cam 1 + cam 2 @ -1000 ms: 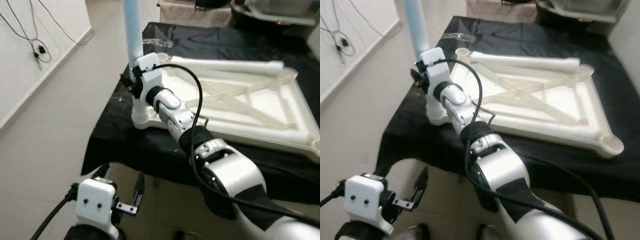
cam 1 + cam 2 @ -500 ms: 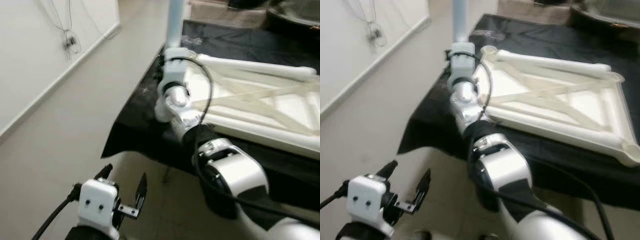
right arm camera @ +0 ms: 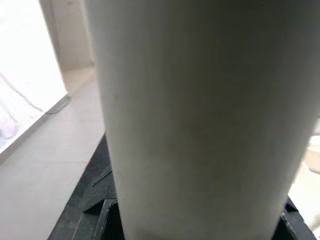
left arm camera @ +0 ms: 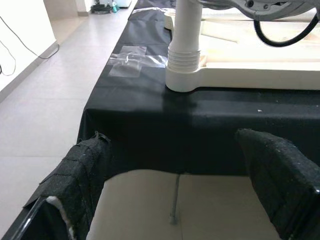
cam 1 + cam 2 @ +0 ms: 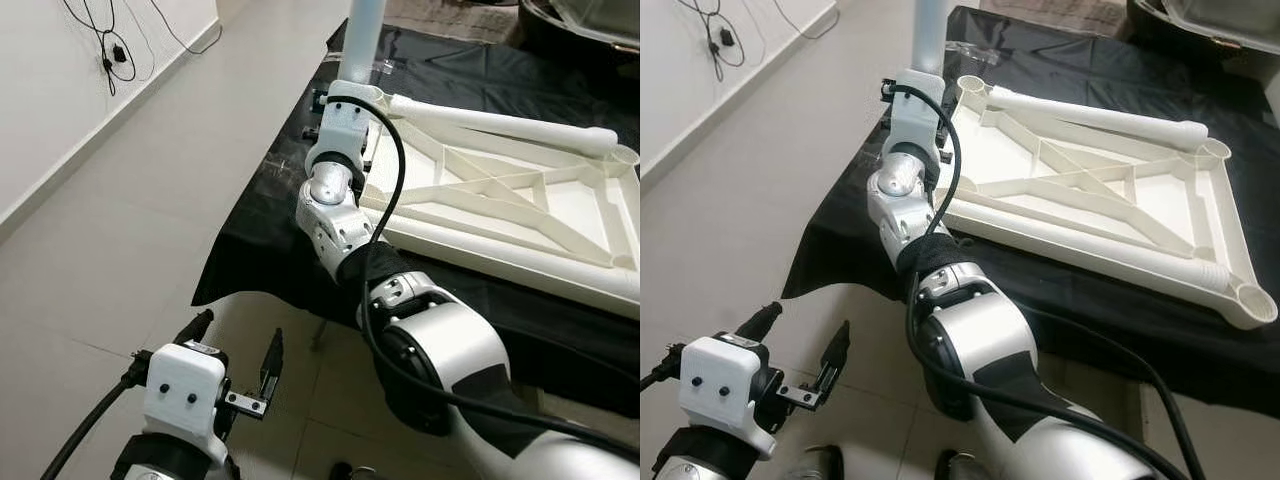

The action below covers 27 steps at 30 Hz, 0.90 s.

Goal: Building children table

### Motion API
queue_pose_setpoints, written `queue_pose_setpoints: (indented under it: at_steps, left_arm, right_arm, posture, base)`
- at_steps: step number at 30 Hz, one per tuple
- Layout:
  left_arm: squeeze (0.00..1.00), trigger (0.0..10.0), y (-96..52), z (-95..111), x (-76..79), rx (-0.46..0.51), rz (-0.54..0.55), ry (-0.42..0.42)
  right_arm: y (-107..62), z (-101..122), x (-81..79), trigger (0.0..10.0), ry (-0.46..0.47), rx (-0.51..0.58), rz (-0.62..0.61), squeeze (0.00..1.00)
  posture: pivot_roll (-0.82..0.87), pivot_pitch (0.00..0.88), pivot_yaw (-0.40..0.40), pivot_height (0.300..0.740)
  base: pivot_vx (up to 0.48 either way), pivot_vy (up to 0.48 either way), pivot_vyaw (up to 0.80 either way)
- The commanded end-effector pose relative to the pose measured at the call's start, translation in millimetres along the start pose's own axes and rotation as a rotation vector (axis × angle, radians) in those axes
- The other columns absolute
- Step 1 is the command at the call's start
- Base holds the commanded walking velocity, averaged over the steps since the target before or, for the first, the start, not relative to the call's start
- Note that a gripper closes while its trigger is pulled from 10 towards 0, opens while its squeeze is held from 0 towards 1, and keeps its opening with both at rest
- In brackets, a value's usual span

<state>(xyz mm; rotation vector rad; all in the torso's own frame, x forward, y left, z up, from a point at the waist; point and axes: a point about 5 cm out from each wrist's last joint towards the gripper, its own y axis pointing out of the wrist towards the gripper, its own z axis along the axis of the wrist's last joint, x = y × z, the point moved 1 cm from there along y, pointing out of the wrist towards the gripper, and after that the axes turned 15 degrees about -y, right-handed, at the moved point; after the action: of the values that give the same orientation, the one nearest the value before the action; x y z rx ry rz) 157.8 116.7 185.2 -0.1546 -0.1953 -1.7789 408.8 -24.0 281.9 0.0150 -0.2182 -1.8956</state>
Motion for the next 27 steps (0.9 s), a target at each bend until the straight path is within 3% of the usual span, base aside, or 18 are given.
queue_pose_setpoints:
  at_steps: [1,4,5,9,16,19,24,27]
  left_arm:
    - [0.0,10.0,-1.4,-3,0.6,-0.02,-0.001,0.0]
    - [0.0,10.0,-1.2,-3,1.0,-0.02,-0.002,-0.001]
    - [0.0,10.0,-1.1,-3,1.4,-0.021,-0.004,-0.003]
    - [0.0,10.0,-0.7,-3,1.5,-0.021,-0.007,-0.003]
    - [0.0,10.0,-0.1,-3,1.1,-0.02,-0.008,-0.002]
    - [0.0,10.0,0.3,-4,-0.7,-0.022,-0.008,0.003]
    - [0.0,10.0,4.7,-5,-3.5,-0.015,-0.01,0.013]
    - [0.0,10.0,5.7,-5,-3.6,-0.013,-0.013,0.015]
  right_arm:
    - [-4.2,-57,13.0,10.0,-0.004,-0.268,-0.104,0.0]
    - [-4.5,-55,16.4,10.0,-0.003,-0.273,-0.164,0.0]
    - [-4.0,-56,24.3,10.0,-0.001,-0.294,-0.262,0.0]
    - [-1.5,-62,40.9,10.0,0.03,-0.37,-0.408,0.0]
    - [-0.1,-59,44.4,10.0,0.053,-0.374,-0.44,0.0]
    - [0.8,-50,42.3,10.0,0.069,-0.355,-0.444,0.0]
    - [6.7,-4,36.1,10.0,0.122,-0.206,-0.419,0.0]
    - [8.2,6,34.9,10.0,0.145,-0.17,-0.398,0.0]
  posture:
    - [0.14,0.274,-0.079,0.74]
    - [0.14,0.274,-0.079,0.74]
    - [0.14,0.274,-0.079,0.74]
    - [0.15,0.271,-0.077,0.74]
    - [0.15,0.268,-0.073,0.74]
    - [0.15,0.258,-0.072,0.74]
    - [0.14,0.224,-0.067,0.74]
    - [0.13,0.215,-0.068,0.74]
  base:
    - [0.0,0.0,0.0]
    - [0.0,0.0,0.0]
    - [0.0,0.0,0.0]
    - [0.0,0.0,0.0]
    - [0.0,0.0,0.0]
    - [0.0,0.0,0.0]
    - [0.0,0.0,0.0]
    - [0.0,0.0,0.0]
